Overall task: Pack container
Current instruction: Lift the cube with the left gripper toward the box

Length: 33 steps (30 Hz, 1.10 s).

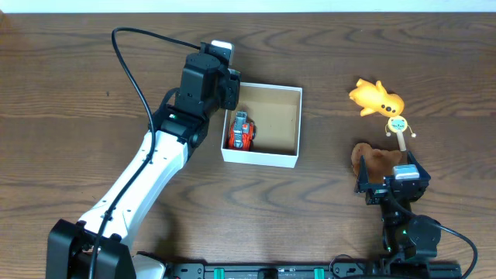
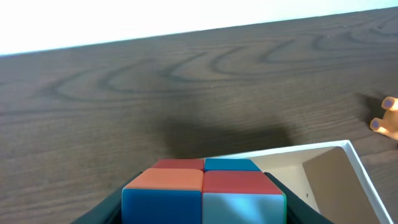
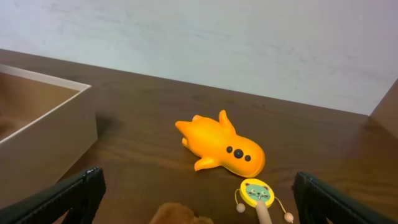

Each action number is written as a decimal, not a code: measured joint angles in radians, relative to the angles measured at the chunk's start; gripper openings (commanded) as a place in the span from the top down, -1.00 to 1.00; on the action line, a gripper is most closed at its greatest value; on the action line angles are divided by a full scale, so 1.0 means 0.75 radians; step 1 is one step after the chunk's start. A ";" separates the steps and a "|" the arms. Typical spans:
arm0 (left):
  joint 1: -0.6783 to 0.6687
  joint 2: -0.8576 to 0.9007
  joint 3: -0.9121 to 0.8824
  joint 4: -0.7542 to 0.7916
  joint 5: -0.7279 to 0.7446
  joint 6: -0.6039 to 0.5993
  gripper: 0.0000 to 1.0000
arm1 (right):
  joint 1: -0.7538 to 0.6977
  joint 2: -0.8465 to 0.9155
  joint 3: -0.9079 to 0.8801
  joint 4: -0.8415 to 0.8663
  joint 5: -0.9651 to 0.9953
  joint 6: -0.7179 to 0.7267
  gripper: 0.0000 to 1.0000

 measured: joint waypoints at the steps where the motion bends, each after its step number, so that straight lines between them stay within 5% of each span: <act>1: 0.001 0.000 0.000 -0.008 0.000 -0.011 0.06 | 0.000 0.000 0.000 0.000 0.000 0.000 -0.99; 33: -0.044 0.174 0.000 0.095 0.018 -0.072 0.07 | 0.000 0.000 0.000 -0.001 0.000 0.000 -0.99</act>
